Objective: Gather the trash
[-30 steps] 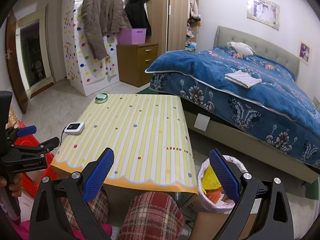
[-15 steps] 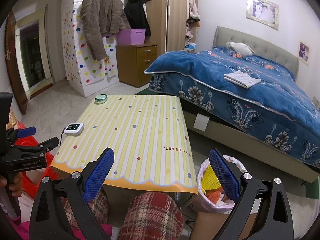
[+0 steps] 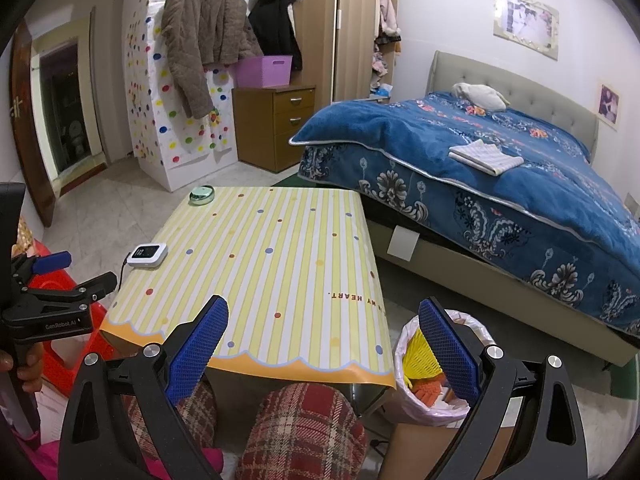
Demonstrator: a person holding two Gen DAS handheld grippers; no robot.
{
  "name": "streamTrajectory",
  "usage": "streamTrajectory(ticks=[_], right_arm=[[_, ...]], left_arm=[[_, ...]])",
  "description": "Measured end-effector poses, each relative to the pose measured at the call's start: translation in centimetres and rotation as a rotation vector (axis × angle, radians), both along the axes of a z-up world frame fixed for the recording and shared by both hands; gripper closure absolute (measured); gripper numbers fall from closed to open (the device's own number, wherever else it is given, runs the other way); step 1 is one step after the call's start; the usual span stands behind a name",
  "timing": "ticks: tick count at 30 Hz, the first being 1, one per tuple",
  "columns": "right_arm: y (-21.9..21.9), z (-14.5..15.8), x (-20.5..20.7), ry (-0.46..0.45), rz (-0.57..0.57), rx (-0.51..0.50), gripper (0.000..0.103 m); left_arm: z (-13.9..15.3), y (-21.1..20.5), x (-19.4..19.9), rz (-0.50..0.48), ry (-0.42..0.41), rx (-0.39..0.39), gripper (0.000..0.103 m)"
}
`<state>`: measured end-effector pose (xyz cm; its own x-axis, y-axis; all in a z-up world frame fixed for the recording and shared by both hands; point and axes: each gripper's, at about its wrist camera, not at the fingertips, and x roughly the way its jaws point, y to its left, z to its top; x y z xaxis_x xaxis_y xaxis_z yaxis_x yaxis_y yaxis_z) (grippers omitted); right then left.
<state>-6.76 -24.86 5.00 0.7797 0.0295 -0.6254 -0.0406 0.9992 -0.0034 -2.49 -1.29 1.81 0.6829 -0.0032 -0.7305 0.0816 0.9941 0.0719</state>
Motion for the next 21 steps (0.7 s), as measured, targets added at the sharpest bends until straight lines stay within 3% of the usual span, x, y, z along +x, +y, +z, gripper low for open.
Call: streamTrajectory(ticks=[21], right_arm=[[0.02,-0.03,0.12,0.004,0.0,0.0,0.008]], left_arm=[[-0.18,-0.05,0.03,-0.002,0.0,0.001,0.007]])
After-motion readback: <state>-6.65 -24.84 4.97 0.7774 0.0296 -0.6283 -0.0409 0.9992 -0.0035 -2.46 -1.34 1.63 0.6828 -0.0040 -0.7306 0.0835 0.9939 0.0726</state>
